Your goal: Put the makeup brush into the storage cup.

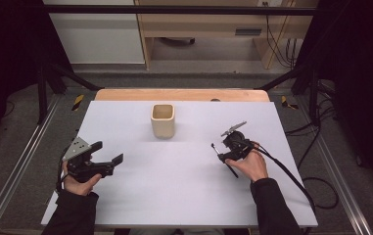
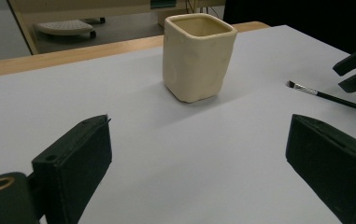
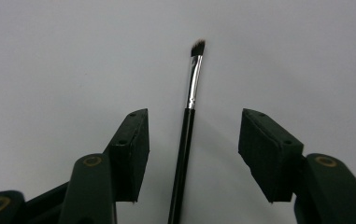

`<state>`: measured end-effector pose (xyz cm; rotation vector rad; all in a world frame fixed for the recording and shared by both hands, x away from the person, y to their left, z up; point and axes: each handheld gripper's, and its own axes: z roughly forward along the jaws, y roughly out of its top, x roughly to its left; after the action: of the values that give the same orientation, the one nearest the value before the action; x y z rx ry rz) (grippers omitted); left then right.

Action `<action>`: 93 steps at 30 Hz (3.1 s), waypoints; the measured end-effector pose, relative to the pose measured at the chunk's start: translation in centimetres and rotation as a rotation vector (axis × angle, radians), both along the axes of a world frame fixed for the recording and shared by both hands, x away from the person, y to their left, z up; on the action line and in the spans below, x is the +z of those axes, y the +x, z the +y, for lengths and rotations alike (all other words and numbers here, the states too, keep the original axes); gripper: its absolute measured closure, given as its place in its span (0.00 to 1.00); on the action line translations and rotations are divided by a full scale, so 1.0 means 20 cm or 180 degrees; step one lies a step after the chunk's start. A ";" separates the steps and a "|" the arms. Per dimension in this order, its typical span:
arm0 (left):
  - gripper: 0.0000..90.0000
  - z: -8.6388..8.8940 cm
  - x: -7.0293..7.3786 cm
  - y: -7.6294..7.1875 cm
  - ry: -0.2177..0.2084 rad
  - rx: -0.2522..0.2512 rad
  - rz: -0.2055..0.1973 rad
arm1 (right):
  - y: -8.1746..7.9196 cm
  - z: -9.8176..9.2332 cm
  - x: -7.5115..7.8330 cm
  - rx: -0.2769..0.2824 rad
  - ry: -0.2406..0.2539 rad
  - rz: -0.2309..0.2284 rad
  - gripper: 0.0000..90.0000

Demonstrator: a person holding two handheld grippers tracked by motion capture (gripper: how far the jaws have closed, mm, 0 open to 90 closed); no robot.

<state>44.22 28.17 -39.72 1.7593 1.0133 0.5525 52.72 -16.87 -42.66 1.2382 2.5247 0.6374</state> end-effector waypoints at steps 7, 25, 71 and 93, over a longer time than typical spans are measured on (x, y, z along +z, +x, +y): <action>0.07 0.00 0.00 0.00 0.0012 -0.0008 0.0013 | 0.03 0.02 -0.06 0.0032 -0.0203 0.0189 0.59; 0.07 -0.01 -0.01 0.01 0.0034 -0.0017 0.0045 | 0.05 0.04 -0.11 0.0052 -0.0253 0.0483 0.91; 0.08 -0.07 0.01 -0.03 -0.0044 -0.0080 0.0004 | -0.26 0.02 0.04 0.0348 0.0871 -0.0431 0.93; 0.08 -0.19 0.04 -0.05 -0.0165 -0.0186 -0.0014 | -0.35 0.02 0.10 0.0462 0.1670 -0.1108 0.93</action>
<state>43.17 24.41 -38.83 1.7356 0.9619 0.4892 45.80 -16.44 -40.64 0.9725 2.2333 1.4798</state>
